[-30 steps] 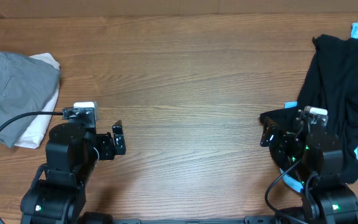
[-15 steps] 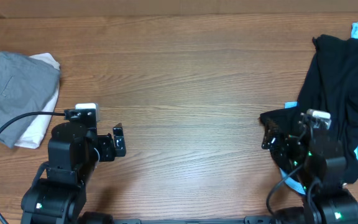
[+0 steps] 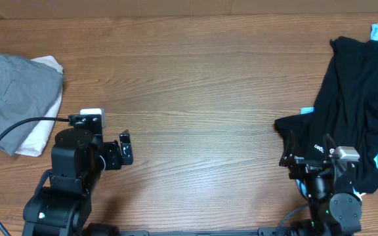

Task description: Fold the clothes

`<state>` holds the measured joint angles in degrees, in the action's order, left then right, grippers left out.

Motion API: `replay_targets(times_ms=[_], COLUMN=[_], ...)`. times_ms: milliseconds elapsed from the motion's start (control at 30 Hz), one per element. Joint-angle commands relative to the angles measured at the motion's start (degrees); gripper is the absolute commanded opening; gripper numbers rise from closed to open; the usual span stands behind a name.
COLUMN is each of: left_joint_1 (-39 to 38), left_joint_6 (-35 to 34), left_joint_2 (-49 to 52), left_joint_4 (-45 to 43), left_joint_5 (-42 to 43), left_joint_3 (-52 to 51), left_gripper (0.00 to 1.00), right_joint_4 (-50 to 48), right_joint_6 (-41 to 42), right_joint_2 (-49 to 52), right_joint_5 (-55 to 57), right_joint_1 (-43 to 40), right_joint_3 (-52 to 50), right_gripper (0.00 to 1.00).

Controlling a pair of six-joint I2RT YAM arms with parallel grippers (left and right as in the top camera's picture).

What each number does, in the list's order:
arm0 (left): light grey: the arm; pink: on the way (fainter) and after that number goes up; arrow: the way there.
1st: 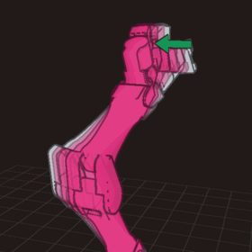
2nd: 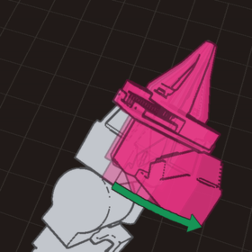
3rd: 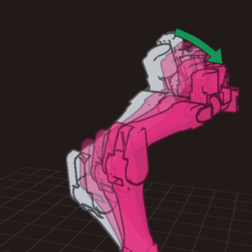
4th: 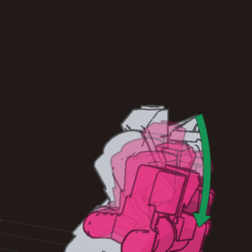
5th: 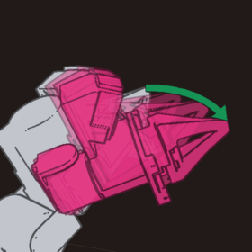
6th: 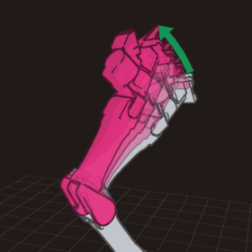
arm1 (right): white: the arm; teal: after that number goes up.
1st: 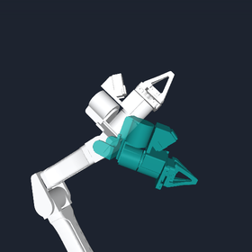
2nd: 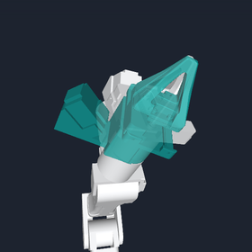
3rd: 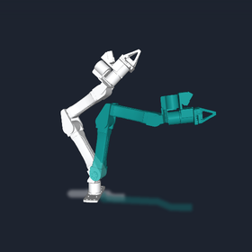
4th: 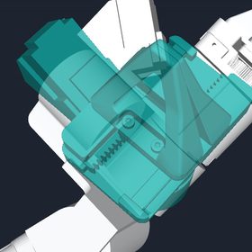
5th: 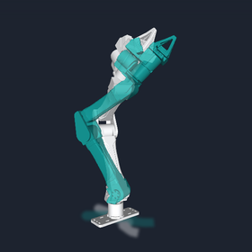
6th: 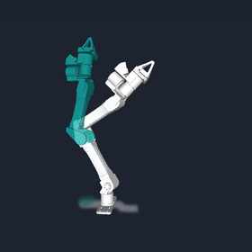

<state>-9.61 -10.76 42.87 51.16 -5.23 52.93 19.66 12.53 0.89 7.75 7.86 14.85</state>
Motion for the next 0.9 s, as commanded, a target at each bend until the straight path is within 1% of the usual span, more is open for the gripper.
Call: replay_targets(times_ms=[0,67,133,233,267,300,333,367,433,867], left_joint_1=[0.4,0.4,0.4,0.4,0.4,0.4,0.4,0.4,0.4,0.4], left_joint_6=[0.5,0.5,0.5,0.5,0.5,0.5,0.5,0.5,0.5,0.5], left_joint_2=[-0.1,-0.1,-0.1,-0.1,-0.1,-0.1,-0.1,-0.1,-0.1,-0.1], left_joint_4=[-0.2,-0.2,-0.2,-0.2,-0.2,-0.2,-0.2,-0.2,-0.2,-0.2], left_joint_5=[-0.7,-0.7,-0.7,-0.7,-0.7,-0.7,-0.7,-0.7,-0.7,-0.7], left_joint_3=[-0.3,-0.3,-0.3,-0.3,-0.3,-0.3,-0.3,-0.3,-0.3,-0.3], left_gripper=[1.00,1.00,1.00,1.00,1.00,1.00,1.00,1.00,1.00,1.00], right_joint_4=[-11.7,-21.3,-26.8,-25.1,-23.0,-16.2,-14.9,-15.3,-15.3,-15.3], right_joint_6=[-1.7,-3.5,-4.3,-8.0,-8.3,-8.3,-8.4,-9.7,-9.4,-9.4], right_joint_2=[-0.7,-0.7,-0.7,-0.7,-0.7,-0.7,-0.7,-0.7,-0.7,-0.7], right_joint_5=[0.0,0.0,0.3,-0.3,-0.3,-0.3,-1.1,-2.4,-3.3,-3.3], right_joint_1=[-0.2,-0.2,-0.3,-0.5,-0.5,-0.5,-0.5,-0.5,-0.5,-0.5], right_joint_3=[-7.0,-11.8,-14.6,-14.4,-14.4,-14.4,-14.4,-14.4,-14.4,-14.4], right_gripper=[1.00,1.00,1.00,1.00,1.00,1.00,1.00,1.00,1.00,1.00])
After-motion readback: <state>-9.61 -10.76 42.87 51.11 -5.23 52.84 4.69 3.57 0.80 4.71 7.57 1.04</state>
